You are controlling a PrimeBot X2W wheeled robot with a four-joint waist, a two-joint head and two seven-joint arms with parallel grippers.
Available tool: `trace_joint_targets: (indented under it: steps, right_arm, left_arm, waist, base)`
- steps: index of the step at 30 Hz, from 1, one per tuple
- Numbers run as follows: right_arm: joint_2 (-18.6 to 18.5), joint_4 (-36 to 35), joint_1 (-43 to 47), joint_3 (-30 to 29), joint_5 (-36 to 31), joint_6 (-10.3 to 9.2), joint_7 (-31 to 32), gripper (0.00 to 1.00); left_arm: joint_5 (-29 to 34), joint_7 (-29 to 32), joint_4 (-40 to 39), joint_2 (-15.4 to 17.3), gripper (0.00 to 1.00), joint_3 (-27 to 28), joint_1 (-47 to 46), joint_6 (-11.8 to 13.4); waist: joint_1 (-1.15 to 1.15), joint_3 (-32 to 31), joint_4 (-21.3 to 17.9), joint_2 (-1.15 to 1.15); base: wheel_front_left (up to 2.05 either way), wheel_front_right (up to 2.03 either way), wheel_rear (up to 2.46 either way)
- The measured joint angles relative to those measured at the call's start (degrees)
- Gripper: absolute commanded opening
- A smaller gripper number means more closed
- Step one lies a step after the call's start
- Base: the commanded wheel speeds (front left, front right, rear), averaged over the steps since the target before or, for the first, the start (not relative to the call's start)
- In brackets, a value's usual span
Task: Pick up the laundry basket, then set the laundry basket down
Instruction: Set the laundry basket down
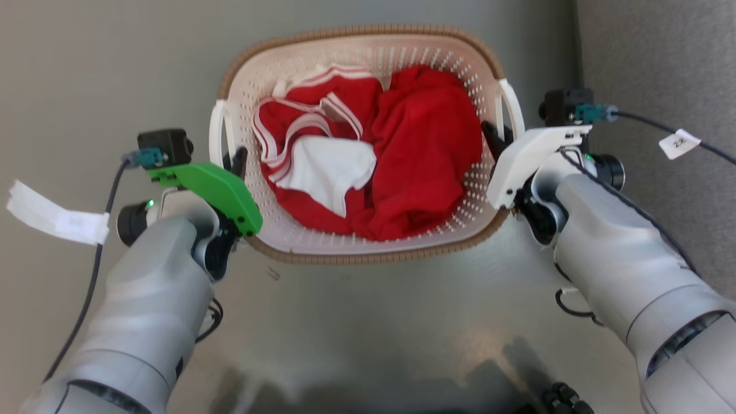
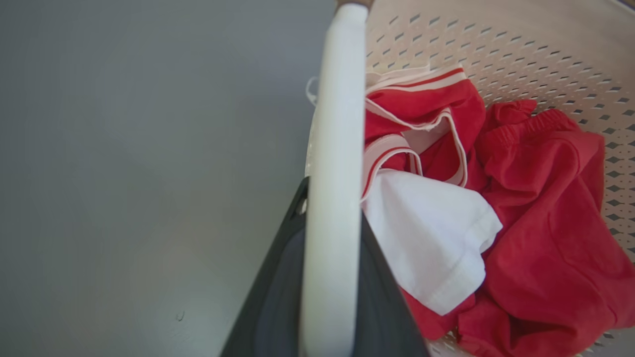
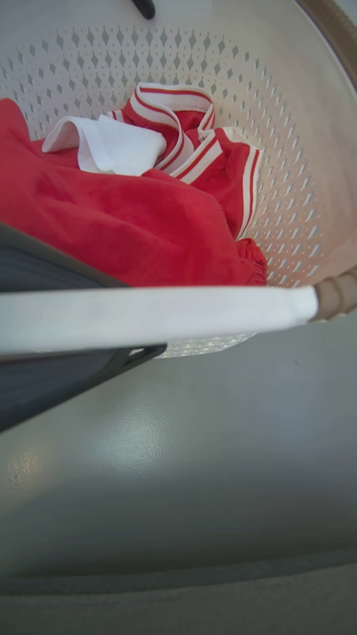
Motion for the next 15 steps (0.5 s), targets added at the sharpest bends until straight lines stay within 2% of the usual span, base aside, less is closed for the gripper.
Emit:
trace_joint_targets:
  steps: [15]
  right_arm:
    - [-0.1, 0.3, -3.8, -0.4, -0.1, -0.33, -3.0, 0.00]
  left_arm:
    - [0.5, -0.5, -1.1, 0.9, 0.00, -1.3, -4.8, 0.0]
  waist:
    - [-0.01, 10.7, -0.8, 0.00]
  base:
    - [0.00, 0.00, 0.00]
